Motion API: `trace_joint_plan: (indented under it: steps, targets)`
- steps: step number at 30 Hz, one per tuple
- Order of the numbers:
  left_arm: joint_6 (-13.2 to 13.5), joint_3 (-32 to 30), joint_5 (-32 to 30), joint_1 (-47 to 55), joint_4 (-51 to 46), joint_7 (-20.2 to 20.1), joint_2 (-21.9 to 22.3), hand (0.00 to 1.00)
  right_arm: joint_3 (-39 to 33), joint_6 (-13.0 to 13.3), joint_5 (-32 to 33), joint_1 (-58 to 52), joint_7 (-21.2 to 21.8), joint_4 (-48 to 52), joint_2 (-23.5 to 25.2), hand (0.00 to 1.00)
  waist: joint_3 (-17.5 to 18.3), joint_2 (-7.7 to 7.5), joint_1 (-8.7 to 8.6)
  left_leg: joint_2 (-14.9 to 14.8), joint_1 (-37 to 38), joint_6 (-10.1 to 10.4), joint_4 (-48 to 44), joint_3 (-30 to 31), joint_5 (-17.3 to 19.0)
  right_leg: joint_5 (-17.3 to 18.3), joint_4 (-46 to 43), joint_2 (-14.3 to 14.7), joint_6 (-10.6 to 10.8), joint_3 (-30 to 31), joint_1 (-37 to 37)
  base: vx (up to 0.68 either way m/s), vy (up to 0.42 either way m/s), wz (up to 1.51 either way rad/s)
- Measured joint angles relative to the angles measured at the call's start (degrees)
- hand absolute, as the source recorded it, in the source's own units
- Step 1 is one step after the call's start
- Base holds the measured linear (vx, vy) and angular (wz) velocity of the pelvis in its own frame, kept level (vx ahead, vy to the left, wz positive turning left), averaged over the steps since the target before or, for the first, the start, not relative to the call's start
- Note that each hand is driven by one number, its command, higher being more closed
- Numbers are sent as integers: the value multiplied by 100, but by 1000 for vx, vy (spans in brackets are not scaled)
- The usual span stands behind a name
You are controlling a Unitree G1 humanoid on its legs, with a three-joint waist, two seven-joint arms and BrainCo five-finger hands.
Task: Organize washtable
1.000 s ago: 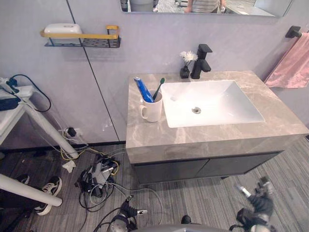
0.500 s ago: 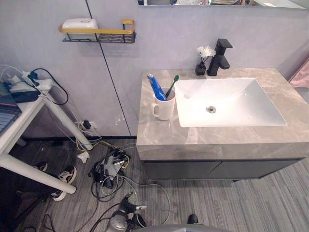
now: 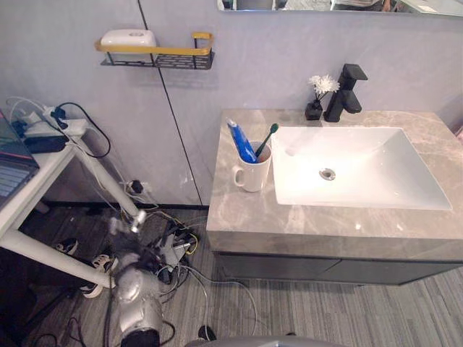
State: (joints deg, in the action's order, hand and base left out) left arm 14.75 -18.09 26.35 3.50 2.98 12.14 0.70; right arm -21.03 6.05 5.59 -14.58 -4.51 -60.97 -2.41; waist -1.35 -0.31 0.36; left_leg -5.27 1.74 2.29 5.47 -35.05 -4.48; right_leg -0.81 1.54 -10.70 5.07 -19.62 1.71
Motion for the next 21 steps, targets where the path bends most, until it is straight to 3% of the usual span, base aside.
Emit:
trace_joint_plan:
  steps: [3, 7, 9, 15, 16, 21]
  targets:
    - [342, 259, -168, -174, -1203, 78, 77, 0, 129, 12, 11, -2, 20, -19, -82, 0, 35, 6, -16, -3, 80, 1, -7, 37, -1, -3, -3, 0, 4, 6, 72, 45, -4, -3]
    - [593, 1430, -847, -315, -2172, 57, 87, 0, 255, 96, 175, -28, 110, -26, -127, 0, 48, 28, -62, -3, 81, 3, 29, 40, 1, 0, -46, -11, 6, 23, 43, -34, 4, -3]
    - [613, 2000, -1130, -362, -2335, -56, 84, 0, 323, 108, 230, -30, 154, -22, -149, 0, 46, 33, -131, 0, 100, 29, 53, 14, 20, 25, -85, -31, 61, 47, 22, -89, 8, -10]
    - [631, 3649, -1113, -644, -2227, -655, 41, 0, 356, 124, 226, -136, 214, 20, -232, 0, 97, 111, -201, 2, 107, 64, 55, -78, 45, 113, -211, -77, 88, 168, -125, -67, 10, -9]
    - [630, 3909, -1066, -803, -2090, -755, -19, 100, 365, 117, 224, -140, 213, 20, -237, 0, 97, 110, -205, 0, 99, 69, 55, -78, 41, 110, -211, -77, 95, 175, -138, -47, 3, -2]
    - [502, 4312, -858, -1117, -1630, -1066, -101, 100, 526, 119, 224, -145, 188, 41, -259, 0, 126, 71, -321, 2, 70, 79, 55, -85, 32, 92, -210, -83, 119, 198, -181, -6, 0, -1]
